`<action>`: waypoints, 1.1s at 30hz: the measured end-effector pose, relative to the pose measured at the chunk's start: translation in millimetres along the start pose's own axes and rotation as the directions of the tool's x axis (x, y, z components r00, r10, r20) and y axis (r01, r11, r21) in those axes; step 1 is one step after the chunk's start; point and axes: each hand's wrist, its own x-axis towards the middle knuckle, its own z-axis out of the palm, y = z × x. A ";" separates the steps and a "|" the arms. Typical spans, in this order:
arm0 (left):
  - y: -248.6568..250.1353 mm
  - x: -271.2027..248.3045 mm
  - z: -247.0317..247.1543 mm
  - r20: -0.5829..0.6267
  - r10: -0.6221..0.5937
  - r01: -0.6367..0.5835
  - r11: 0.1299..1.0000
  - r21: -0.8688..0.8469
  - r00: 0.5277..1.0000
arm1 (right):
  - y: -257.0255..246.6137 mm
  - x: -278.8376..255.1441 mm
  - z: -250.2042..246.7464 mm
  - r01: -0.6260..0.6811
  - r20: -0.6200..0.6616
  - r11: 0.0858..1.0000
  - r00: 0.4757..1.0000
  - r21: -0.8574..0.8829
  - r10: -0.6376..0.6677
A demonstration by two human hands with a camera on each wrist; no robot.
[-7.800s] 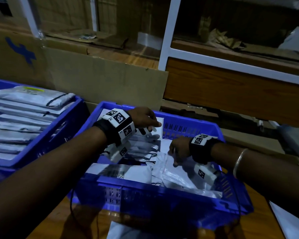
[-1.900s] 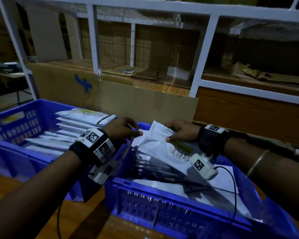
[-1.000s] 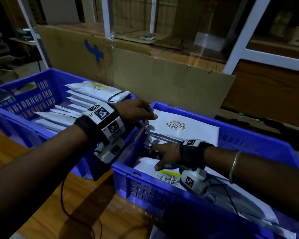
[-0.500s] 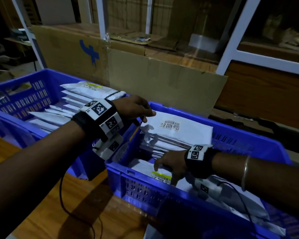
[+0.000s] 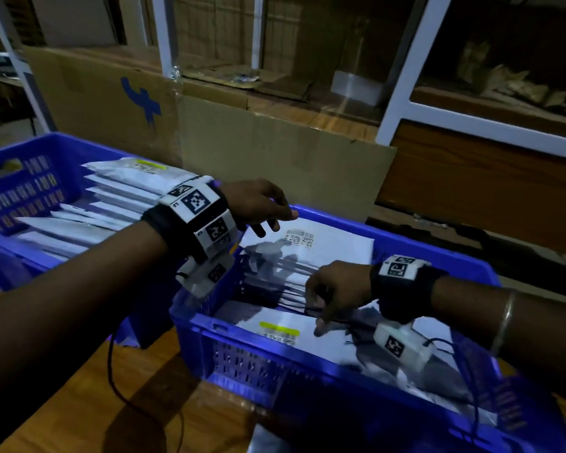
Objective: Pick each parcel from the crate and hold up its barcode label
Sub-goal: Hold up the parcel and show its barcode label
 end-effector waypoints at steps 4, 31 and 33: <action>24.6 14.6 17.0 0.050 0.030 -0.034 0.996 0.077 0.998 | 36.4 -34.9 1.2 -0.124 0.012 0.992 0.992 0.016 0.124; 56.0 89.8 105.0 0.073 0.173 -0.175 0.984 0.034 0.982 | 125.8 -32.0 56.7 -0.464 -0.042 0.884 0.883 0.056 0.467; 54.8 91.5 104.3 0.062 0.182 -0.184 0.983 0.020 0.981 | 127.2 -27.2 60.1 -0.462 -0.064 0.887 0.885 0.020 0.462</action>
